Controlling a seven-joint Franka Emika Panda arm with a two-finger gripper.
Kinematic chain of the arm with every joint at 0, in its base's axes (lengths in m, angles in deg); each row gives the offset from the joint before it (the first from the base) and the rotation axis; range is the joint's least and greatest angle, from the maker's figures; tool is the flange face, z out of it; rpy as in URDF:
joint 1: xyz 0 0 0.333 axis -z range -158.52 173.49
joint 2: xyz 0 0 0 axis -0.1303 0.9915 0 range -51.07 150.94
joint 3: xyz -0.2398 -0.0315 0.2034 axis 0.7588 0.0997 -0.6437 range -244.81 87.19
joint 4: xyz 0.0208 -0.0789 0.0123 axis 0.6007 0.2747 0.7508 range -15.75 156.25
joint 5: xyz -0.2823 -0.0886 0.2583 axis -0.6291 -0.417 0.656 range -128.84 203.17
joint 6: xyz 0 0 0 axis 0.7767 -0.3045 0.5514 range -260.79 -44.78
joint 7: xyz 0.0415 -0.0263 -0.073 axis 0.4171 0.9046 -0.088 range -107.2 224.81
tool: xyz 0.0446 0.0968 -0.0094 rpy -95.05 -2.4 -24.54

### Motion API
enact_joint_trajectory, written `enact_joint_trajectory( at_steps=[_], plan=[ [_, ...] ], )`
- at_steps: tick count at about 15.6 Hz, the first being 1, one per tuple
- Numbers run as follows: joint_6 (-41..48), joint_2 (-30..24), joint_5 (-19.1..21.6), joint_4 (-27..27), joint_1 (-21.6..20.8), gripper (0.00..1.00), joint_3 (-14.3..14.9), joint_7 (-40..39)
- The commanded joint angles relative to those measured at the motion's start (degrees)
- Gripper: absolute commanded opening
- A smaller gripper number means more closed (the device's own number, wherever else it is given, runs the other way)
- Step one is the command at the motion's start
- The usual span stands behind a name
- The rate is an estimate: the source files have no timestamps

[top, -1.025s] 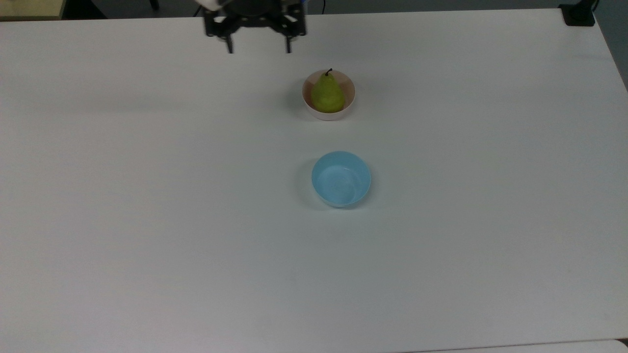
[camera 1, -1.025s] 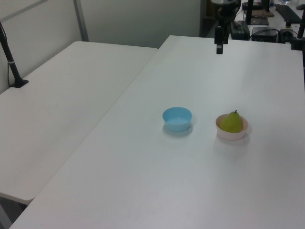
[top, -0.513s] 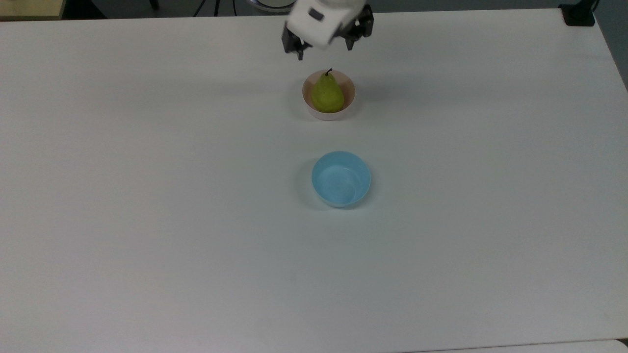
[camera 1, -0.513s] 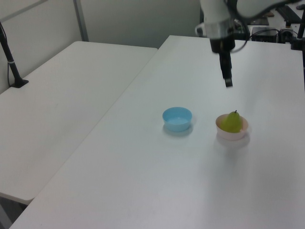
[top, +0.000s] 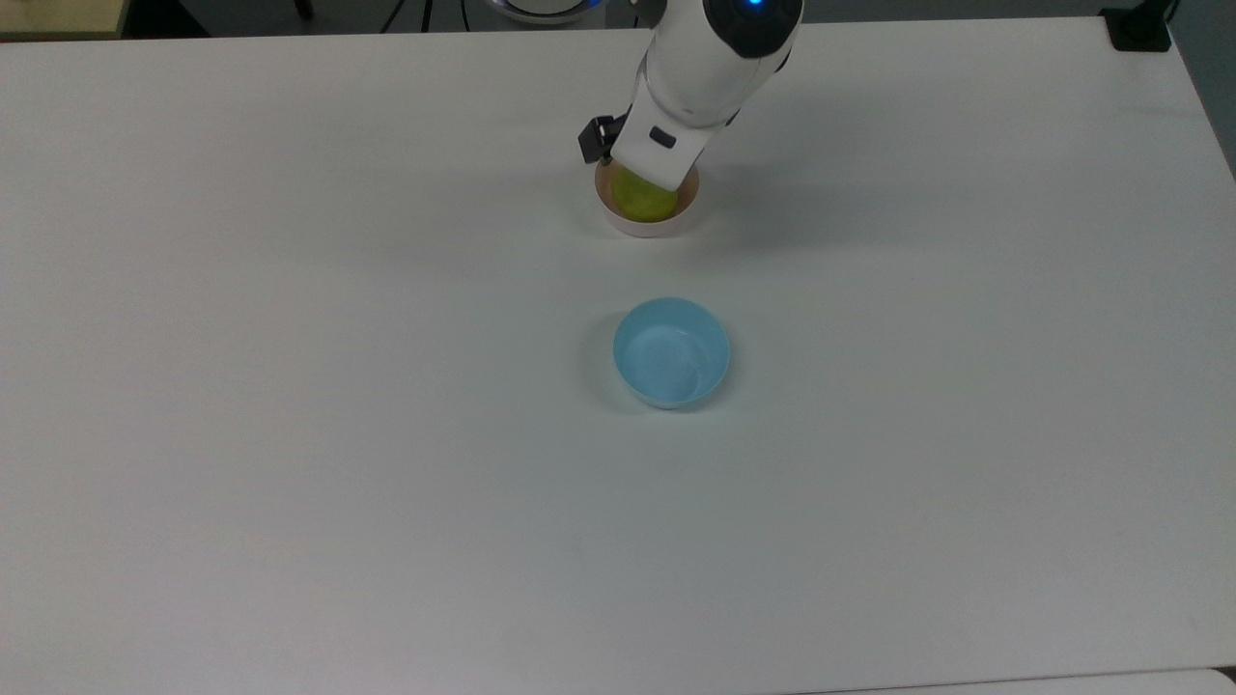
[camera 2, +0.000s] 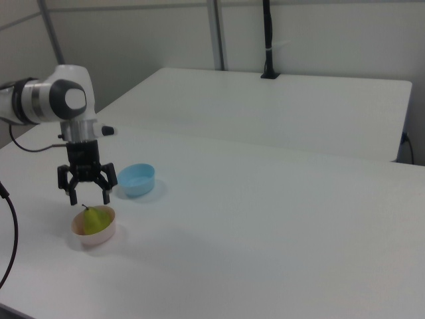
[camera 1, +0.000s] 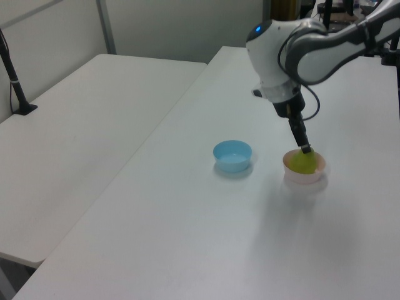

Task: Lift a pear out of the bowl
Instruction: 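Lower the gripper onto the green pear and close on it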

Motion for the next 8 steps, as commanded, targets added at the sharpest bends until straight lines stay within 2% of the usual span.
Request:
enact_joint_trajectory(
  at_steps=[1,8],
  plan=[
    [-3.98,0.6,-2.64,3.86,-0.65,0.98,-0.52,-1.21],
    [-7.23,3.41,-2.91,4.3,-0.65,0.92,-2.37,-0.16]
  ],
)
